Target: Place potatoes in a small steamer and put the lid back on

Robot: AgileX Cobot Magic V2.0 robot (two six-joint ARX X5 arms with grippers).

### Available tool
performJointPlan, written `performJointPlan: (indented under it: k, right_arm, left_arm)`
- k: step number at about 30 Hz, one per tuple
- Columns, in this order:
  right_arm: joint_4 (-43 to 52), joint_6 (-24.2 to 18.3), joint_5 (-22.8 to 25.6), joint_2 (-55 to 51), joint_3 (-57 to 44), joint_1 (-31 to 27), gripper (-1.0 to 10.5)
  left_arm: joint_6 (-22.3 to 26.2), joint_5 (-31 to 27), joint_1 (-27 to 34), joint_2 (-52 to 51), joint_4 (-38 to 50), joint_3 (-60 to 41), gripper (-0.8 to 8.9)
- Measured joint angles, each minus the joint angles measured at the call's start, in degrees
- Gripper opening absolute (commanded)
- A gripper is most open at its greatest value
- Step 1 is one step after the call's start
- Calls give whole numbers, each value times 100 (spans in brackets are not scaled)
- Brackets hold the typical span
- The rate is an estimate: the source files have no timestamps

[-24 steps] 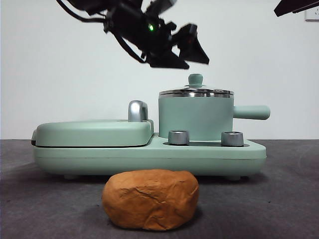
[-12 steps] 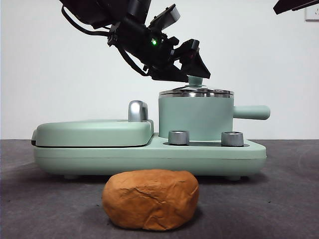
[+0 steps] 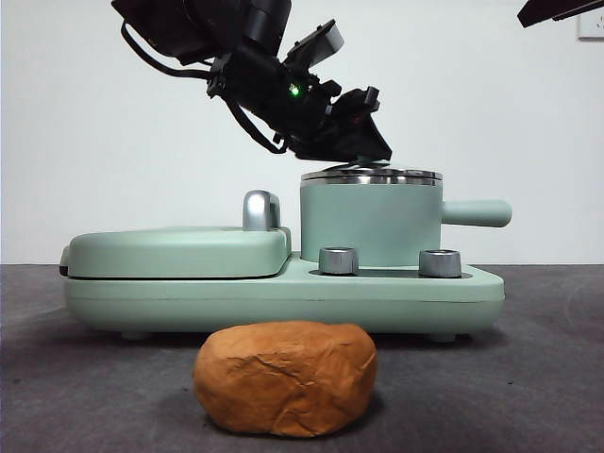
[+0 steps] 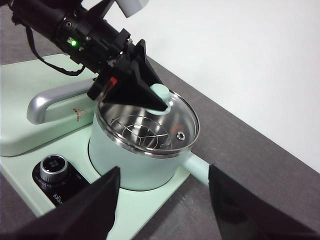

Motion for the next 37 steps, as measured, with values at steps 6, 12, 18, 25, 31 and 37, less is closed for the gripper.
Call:
performJointPlan:
  k: [6,12,18,25,31,37]
  right_arm:
    - [0,0,0,0,0,0,279]
    - [0,0,0,0,0,0,279]
    - [0,0,0,0,0,0,279]
    - [0,0,0,0,0,0,279]
    - [0,0,0,0,0,0,279]
    - [0,0,-4,0,0,0,279]
  left_arm:
    - [22,-13,-11,0,13,2,6]
    - [37,-13,-11,-2,13,2,6]
    - [190,-63,-13,-48,-74,2,6]
    - [321,-181,-11,-413,-214,2,6]
    - [293,-177,-11,-1091,-245,2,9]
    - [31,-319,-11,-1779,-970,2,10]
